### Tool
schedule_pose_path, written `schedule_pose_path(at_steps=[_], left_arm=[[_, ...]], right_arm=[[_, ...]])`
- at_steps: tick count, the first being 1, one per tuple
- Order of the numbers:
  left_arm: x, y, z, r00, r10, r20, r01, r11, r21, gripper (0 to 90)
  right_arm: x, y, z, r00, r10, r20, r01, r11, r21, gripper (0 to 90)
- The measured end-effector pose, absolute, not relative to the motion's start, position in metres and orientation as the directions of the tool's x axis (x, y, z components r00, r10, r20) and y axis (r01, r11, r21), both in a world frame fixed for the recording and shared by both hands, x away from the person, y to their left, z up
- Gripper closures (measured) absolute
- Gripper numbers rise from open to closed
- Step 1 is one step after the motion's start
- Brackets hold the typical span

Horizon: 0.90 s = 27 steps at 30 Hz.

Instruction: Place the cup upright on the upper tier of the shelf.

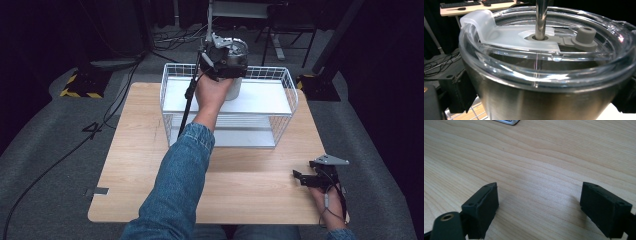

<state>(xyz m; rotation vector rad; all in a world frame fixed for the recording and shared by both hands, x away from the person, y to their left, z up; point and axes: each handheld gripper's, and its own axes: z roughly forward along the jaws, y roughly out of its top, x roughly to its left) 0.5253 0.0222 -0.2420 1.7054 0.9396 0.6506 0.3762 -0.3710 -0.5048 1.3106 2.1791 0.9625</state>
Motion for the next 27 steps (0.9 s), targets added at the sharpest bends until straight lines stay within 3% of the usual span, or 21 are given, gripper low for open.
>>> schedule_pose_path(at_steps=[27], left_arm=[[0.524, 0.037, -0.257, 0.615, 0.785, -0.078, 0.260, -0.109, 0.959, 0.0]], right_arm=[[0.376, -0.371, -0.505, -0.468, 0.884, -0.002, 0.594, 0.316, 0.740, 16.0]])
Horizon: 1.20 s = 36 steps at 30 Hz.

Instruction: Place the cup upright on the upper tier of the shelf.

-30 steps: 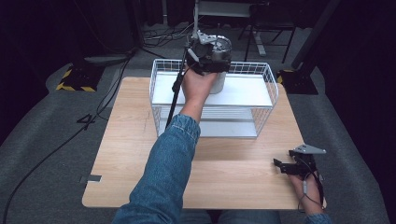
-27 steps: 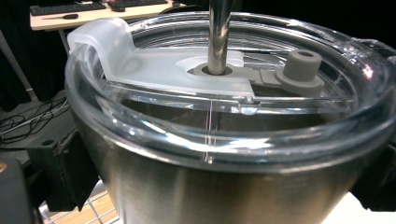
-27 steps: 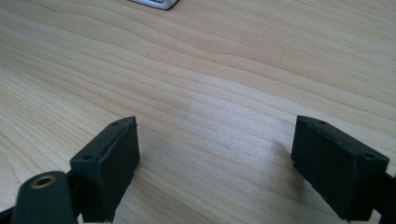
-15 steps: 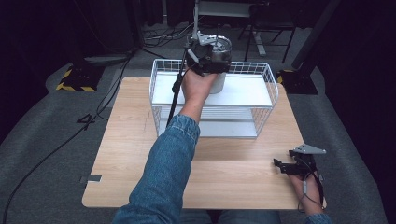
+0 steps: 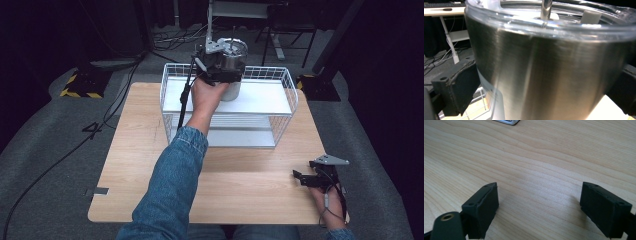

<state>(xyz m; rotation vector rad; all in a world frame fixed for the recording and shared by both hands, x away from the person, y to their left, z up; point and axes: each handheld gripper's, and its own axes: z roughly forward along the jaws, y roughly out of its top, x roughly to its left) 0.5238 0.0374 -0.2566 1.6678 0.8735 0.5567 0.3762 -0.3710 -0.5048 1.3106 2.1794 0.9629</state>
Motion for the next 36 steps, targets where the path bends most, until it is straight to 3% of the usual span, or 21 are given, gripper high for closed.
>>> schedule_pose_path(at_steps=[22, 36], left_arm=[[0.478, 0.075, -0.247, 0.662, 0.748, -0.040, 0.206, -0.131, 0.970, 0.0], [0.408, 0.111, -0.240, 0.726, 0.687, 0.001, 0.137, -0.146, 0.980, 0.0]], right_arm=[[0.376, -0.371, -0.505, -0.470, 0.883, -0.003, 0.594, 0.319, 0.738, 15.9], [0.376, -0.371, -0.505, -0.470, 0.883, -0.003, 0.595, 0.319, 0.738, 15.9]])
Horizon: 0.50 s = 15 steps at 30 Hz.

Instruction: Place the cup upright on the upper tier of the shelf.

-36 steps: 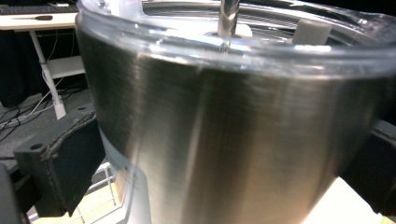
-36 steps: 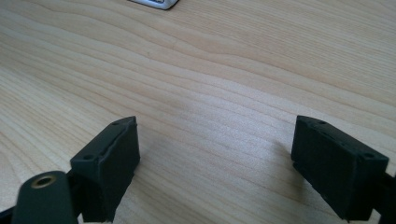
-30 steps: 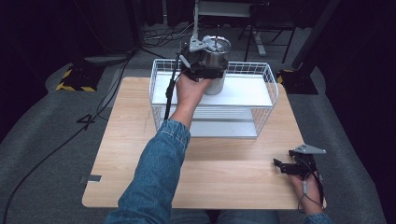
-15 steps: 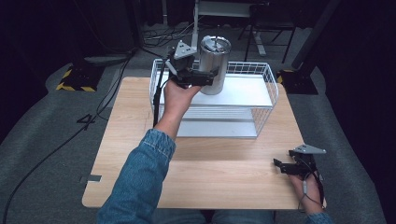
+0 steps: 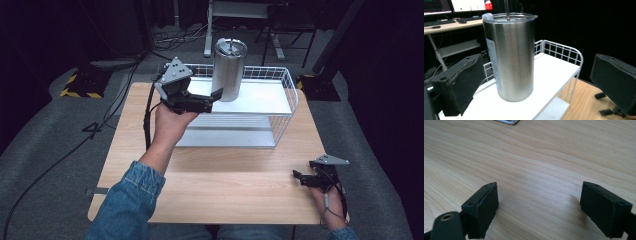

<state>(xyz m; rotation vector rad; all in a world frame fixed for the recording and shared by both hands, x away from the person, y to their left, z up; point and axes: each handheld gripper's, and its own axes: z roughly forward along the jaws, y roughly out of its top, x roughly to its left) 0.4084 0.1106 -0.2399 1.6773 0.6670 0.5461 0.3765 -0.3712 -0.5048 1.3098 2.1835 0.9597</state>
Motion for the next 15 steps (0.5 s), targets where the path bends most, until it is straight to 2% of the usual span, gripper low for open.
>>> schedule_pose_path(at_steps=[15], left_arm=[[0.354, 0.140, -0.256, 0.780, 0.626, 0.018, 0.118, -0.176, 0.977, 0.0]], right_arm=[[0.377, -0.371, -0.505, -0.468, 0.884, -0.001, 0.596, 0.317, 0.738, 15.4]])
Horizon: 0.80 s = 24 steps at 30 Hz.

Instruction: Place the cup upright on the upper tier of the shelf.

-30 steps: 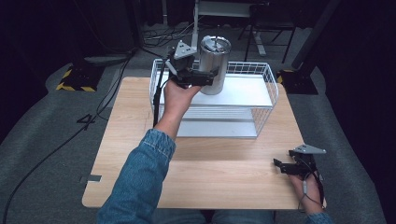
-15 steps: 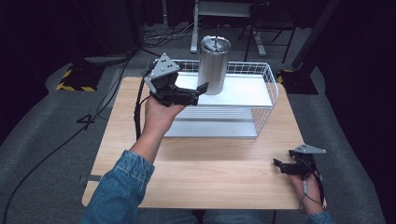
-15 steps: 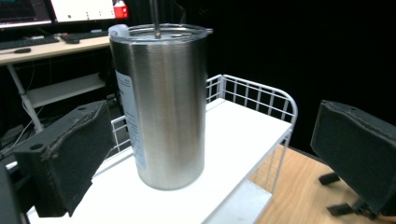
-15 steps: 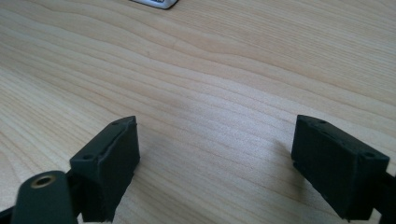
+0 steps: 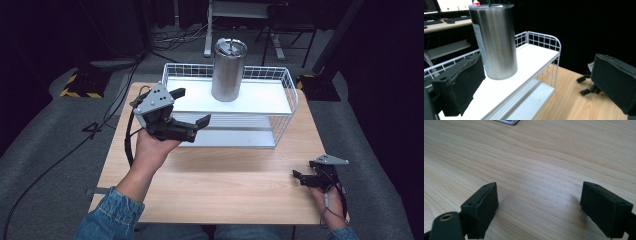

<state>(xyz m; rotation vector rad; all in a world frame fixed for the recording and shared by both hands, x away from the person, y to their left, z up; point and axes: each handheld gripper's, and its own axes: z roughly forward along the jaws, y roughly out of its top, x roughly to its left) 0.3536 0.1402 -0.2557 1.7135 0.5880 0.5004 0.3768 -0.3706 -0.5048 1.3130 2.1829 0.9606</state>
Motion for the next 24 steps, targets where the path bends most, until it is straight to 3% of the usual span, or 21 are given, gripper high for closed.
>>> schedule_pose_path(at_steps=[24], left_arm=[[0.335, 0.181, -0.352, 0.795, 0.605, -0.047, 0.228, -0.228, 0.947, 0.0]], right_arm=[[0.377, -0.371, -0.505, -0.468, 0.884, -0.001, 0.596, 0.317, 0.738, 15.4]])
